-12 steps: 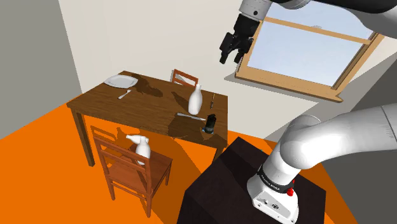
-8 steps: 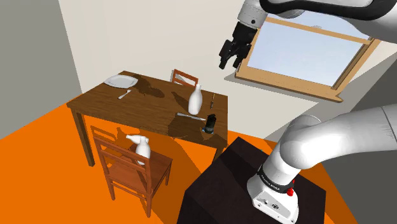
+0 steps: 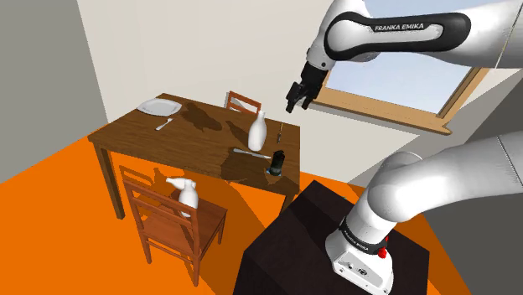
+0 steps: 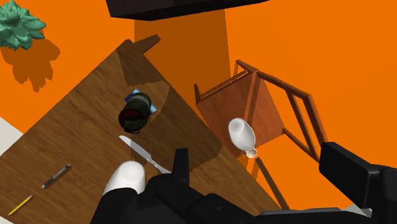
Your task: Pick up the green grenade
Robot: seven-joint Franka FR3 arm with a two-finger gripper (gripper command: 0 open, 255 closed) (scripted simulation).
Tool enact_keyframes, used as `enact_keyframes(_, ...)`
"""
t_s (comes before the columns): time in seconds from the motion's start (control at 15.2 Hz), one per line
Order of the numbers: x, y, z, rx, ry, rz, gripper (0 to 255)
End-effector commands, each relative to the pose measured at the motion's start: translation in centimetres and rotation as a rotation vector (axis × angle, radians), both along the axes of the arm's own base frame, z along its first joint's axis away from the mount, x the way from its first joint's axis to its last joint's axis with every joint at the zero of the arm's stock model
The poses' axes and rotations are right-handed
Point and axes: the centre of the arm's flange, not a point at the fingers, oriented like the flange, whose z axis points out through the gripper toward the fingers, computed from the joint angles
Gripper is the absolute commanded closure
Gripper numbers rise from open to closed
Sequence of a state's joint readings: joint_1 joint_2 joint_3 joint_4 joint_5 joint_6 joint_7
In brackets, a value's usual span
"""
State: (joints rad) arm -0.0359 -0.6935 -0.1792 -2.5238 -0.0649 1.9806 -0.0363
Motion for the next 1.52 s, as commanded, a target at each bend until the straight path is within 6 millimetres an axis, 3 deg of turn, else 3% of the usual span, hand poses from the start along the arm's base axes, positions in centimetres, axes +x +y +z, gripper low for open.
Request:
enact_keyframes(0.0, 0.4, -1.2, -2.1, -0.001, -0.004, 0.009, 0)
enact_keyframes(1.45, 6.2, -15.3, -26.9, -0.008, -0.019, 0.096, 0)
